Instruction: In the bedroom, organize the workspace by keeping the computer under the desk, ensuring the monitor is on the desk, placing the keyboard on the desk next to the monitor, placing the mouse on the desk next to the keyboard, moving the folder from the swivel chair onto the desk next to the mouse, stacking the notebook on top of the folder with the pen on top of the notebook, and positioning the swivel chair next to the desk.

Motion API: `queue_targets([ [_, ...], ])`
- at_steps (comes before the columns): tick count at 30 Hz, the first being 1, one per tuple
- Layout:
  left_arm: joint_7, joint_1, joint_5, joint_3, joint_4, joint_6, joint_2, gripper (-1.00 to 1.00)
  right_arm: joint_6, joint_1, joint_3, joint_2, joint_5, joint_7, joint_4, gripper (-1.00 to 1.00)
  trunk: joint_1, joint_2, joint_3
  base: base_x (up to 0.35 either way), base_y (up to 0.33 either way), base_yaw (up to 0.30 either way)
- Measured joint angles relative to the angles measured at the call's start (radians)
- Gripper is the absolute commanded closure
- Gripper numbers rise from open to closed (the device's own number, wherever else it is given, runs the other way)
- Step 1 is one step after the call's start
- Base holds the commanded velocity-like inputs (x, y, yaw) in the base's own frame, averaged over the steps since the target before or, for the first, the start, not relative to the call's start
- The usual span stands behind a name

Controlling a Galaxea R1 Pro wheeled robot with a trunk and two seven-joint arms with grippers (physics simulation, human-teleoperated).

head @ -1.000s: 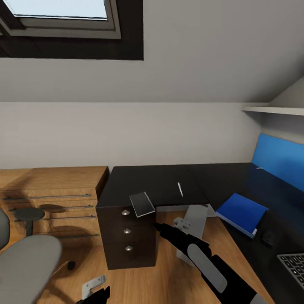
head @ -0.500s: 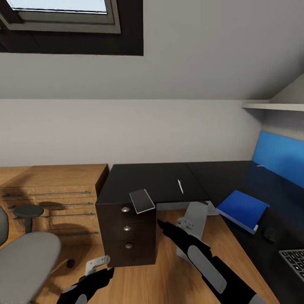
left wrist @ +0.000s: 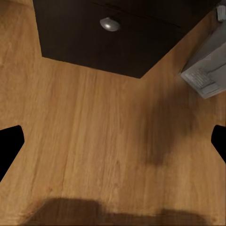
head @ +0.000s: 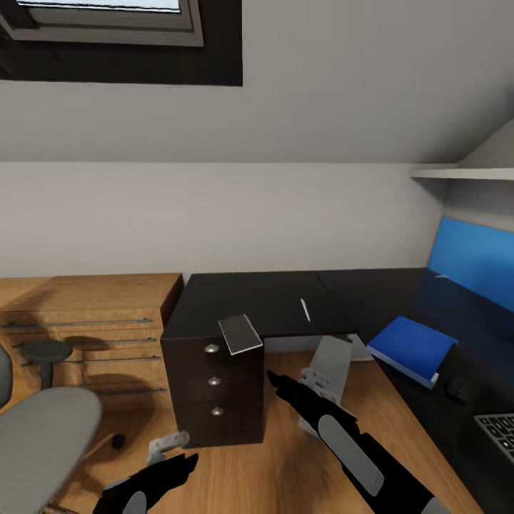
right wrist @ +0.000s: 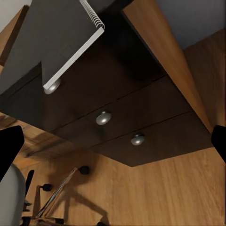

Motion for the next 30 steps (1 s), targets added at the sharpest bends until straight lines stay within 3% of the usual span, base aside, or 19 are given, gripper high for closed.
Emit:
queue_targets([
  [7,-0.003,0.0,0.002,0.01,0.051,-0.004,0.0,-1.0,-0.001,0.0,0.0,-0.004,0.0,0.0,0.001,-1.0,0.027,-0.049,-0.022,0.0,0.0,0.0],
  [30,0.0,0.0,0.001,0.01,0.067,-0.006,-0.002,-1.0,-0.002,0.0,0.003,-0.003,0.007,0.0,0.002,-1.0,0.115,-0.21,-0.094,0.0,0.0,0.0],
])
